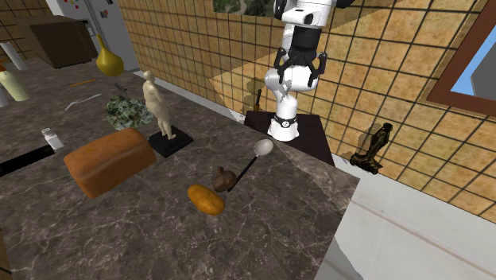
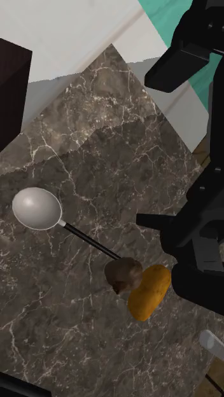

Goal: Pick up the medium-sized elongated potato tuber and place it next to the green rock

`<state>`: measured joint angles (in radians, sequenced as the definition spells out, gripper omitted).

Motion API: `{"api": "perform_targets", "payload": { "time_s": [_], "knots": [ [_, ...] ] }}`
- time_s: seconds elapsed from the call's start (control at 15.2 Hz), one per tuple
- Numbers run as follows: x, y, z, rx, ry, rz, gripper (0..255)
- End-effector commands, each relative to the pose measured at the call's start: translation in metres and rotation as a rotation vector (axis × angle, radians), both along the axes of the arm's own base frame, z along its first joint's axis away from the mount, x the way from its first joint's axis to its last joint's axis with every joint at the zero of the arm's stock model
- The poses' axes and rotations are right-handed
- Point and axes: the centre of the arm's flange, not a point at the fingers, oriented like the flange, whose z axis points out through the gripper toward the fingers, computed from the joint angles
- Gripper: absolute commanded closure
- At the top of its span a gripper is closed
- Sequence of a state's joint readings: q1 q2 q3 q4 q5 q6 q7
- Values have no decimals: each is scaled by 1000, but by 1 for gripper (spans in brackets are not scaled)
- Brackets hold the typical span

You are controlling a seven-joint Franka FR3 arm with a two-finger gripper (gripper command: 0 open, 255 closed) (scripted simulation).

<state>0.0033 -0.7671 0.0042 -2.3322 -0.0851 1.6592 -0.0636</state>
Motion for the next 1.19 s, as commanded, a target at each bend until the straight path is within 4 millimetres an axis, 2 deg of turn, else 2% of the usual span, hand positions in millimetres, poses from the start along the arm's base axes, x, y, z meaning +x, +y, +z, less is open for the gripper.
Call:
{"api": "perform_targets", "payload": {
  "time_s": [0.0, 0.53, 1.12],
  "knots": [
    [0, 0, 0, 0, 0, 0, 0],
    [40, -89, -52, 14, 44, 209, 0],
    [102, -177, -114, 30, 94, 444, 0]
  ]
}}
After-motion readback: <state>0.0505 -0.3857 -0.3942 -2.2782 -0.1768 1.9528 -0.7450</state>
